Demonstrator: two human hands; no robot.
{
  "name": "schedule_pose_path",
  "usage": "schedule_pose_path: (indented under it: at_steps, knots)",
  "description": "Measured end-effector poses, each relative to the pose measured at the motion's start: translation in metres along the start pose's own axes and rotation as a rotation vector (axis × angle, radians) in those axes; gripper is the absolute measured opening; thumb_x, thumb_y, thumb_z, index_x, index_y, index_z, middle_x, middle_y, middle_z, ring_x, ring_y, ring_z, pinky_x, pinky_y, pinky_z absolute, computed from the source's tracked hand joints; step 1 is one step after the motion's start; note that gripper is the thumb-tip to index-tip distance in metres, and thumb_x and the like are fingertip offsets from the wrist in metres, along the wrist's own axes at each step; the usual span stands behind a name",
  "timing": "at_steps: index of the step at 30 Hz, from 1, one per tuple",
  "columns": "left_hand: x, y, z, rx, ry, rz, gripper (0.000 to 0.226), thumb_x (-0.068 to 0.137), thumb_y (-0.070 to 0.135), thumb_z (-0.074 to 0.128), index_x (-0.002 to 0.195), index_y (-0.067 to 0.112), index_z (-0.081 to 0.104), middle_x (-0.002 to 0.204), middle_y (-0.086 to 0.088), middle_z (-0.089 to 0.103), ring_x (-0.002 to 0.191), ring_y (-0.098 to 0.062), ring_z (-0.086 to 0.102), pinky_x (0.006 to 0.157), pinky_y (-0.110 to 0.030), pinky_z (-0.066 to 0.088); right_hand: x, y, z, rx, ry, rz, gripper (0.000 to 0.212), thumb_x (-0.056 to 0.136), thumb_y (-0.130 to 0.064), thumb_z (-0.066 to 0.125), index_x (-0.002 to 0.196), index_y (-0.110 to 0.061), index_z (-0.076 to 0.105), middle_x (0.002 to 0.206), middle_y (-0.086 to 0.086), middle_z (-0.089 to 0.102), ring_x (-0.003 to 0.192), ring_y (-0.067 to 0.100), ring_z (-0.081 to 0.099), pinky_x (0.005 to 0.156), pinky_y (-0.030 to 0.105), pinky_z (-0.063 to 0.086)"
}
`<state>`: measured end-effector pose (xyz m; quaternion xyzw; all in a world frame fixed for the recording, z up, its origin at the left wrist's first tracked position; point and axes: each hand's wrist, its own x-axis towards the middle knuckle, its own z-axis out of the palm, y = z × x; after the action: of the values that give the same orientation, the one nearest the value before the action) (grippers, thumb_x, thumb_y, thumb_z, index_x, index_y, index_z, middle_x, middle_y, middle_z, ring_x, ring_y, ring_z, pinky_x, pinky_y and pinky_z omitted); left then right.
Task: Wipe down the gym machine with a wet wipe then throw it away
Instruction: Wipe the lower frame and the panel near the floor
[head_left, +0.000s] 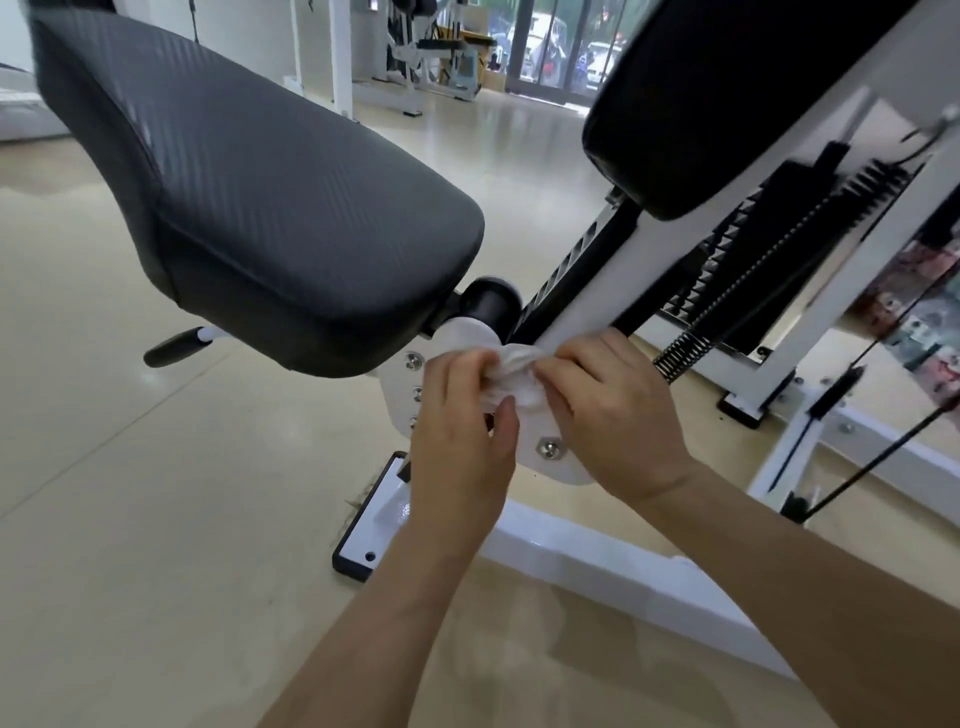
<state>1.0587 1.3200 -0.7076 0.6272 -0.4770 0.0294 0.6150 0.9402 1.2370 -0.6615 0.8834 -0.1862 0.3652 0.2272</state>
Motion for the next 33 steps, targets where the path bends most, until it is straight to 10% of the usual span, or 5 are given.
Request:
schedule_pose_path:
  at_steps: [8, 14, 25, 33]
  knots:
    - [-0.014, -0.006, 0.017, 0.269, -0.143, 0.207, 0.007, 0.084, 0.009, 0.066, 0.084, 0.015, 0.063, 0.086, 0.003, 0.061, 0.057, -0.016, 0.054, 0.045, -0.023, 0.032, -0.032, 0.019, -0.015, 0.024, -0.175, -0.11, 0.005, 0.084, -0.001, 0.066, 0.088, -0.001, 0.069, 0.082, 0.011, 0.062, 0.071, 0.027, 0.053, 0.061, 0.032, 0.043]
    - [-0.025, -0.004, 0.028, 0.218, -0.235, 0.251, 0.016, 0.08, 0.002, 0.067, 0.093, 0.011, 0.07, 0.09, -0.001, 0.065, 0.068, -0.02, 0.059, 0.05, -0.032, 0.05, -0.061, 0.032, -0.024, -0.014, -0.303, -0.054, 0.017, 0.091, -0.01, 0.057, 0.078, -0.004, 0.066, 0.075, 0.009, 0.059, 0.066, 0.027, 0.055, 0.053, 0.039, 0.049]
    - [-0.029, 0.001, 0.041, 0.442, -0.337, 0.605, 0.007, 0.087, 0.016, 0.064, 0.087, 0.016, 0.071, 0.076, 0.001, 0.064, 0.06, -0.017, 0.058, 0.047, -0.027, 0.045, -0.075, 0.003, -0.019, 0.39, -0.404, 0.84, 0.023, 0.081, -0.022, 0.065, 0.066, -0.012, 0.051, 0.057, -0.002, 0.051, 0.056, 0.014, 0.044, 0.056, 0.026, 0.036]
    - [-0.049, 0.003, 0.039, 0.482, -0.539, 0.63, 0.047, 0.064, 0.005, 0.083, 0.109, 0.01, 0.069, 0.1, -0.005, 0.067, 0.077, -0.021, 0.067, 0.038, -0.029, 0.049, -0.096, -0.03, 0.0, 0.583, -0.173, 1.27, 0.022, 0.089, -0.016, 0.059, 0.068, -0.009, 0.063, 0.061, -0.002, 0.063, 0.06, 0.012, 0.055, 0.057, 0.02, 0.037]
